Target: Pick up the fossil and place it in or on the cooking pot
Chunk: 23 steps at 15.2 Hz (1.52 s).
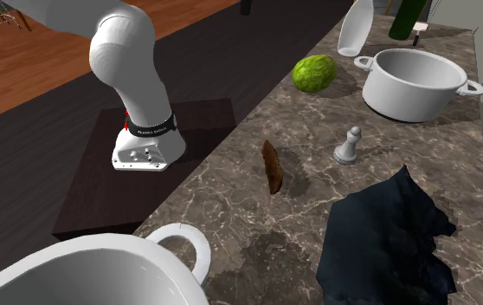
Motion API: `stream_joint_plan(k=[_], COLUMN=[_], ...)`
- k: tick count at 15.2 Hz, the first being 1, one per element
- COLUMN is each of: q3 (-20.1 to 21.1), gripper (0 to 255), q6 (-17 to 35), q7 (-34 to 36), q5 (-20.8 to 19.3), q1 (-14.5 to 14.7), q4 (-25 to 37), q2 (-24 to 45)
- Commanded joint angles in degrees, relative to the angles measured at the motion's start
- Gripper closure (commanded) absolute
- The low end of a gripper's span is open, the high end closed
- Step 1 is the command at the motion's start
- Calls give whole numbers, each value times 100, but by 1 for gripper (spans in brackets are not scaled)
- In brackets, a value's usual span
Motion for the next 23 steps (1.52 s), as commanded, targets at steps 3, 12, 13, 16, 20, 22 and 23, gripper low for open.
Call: stream_joint_plan(k=[3, 12, 13, 16, 20, 22, 23], q3=[-217, -1643, -1853, -2536, -3570, -4130, -4418], gripper=[0, 0, 0, 0, 0, 0, 0], q6=[141, 961, 1088, 1545, 2339, 2802, 3047], q7=[-655, -3686, -4034, -5089, -6461, -7115, -7435], q5=[-273, -1951, -2179, -2887, -3841, -4286, -4491], q1=[108, 320, 314, 276, 314, 432, 524], q4=[-434, -2002, -2125, -2411, -2573, -2551, -2515], q2=[-347, -1517, -1576, -1612, -1303, -1007, -830])
